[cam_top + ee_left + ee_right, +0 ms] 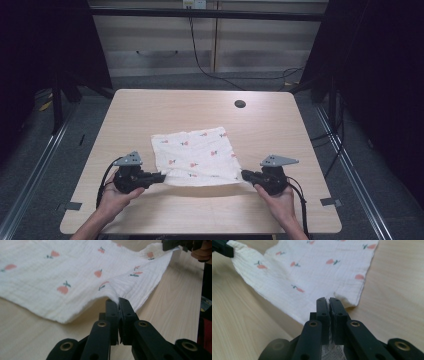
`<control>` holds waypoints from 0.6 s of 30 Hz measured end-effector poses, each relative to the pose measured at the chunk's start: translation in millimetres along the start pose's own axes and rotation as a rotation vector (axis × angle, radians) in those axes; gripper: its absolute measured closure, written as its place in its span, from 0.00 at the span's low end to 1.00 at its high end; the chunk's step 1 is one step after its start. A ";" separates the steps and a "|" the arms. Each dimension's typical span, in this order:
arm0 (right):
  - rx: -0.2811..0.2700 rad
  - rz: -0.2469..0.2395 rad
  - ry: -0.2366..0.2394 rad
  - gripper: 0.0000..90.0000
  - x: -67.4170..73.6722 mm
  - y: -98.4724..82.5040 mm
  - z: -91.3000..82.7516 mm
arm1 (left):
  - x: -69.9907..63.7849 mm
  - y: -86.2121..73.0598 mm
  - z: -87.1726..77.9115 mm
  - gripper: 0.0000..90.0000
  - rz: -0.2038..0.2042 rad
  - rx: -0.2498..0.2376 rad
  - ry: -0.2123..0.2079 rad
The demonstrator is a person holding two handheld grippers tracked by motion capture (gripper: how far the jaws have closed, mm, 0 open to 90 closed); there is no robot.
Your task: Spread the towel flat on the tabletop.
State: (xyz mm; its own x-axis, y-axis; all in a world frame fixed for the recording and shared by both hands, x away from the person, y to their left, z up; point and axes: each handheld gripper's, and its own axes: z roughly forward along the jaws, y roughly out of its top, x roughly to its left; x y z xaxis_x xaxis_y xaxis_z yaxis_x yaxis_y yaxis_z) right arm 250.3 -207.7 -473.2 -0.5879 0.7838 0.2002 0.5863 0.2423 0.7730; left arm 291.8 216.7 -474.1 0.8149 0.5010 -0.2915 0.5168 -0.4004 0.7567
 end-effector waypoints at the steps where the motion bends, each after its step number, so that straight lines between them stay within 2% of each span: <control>1: 0.007 -0.003 -0.005 0.95 1.1 -2.7 0.5 | -0.1 -4.6 3.7 0.97 -0.004 0.014 -0.004; 2: 0.013 -0.007 -0.011 0.94 1.7 -4.4 0.3 | -1.1 -8.8 8.1 0.97 -0.012 0.034 -0.006; 4: 0.014 -0.002 -0.011 0.94 2.1 -6.0 -1.7 | -5.1 -12.3 15.0 0.96 0.008 0.082 0.007; 8: 0.025 -0.007 -0.018 0.91 4.0 -11.9 -4.1 | -8.4 -9.2 7.0 0.94 0.004 0.049 -0.016; 10: 0.033 -0.025 -0.043 0.88 5.1 -13.9 -4.2 | -9.1 -9.4 4.7 0.92 0.004 0.047 -0.018; 12: 0.023 -0.016 -0.037 0.86 5.0 -13.5 -4.6 | -9.8 -9.7 4.5 0.91 -0.001 0.048 -0.013; 14: 0.015 -0.019 -0.043 0.86 5.8 -12.7 -6.1 | -9.8 -10.1 3.4 0.84 -0.006 0.049 -0.011; 18: 0.002 -0.015 -0.047 0.85 3.5 -10.5 -6.0 | -8.8 -11.6 -0.3 0.78 -0.017 0.045 0.008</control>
State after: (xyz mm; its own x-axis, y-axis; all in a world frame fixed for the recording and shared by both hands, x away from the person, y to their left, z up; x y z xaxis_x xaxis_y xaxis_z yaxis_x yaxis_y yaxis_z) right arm 238.7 -210.9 -477.1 -0.5699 0.8059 0.1601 0.5787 0.2553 0.7746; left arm 278.5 217.2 -480.2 0.8037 0.5140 -0.2997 0.5422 -0.4253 0.7247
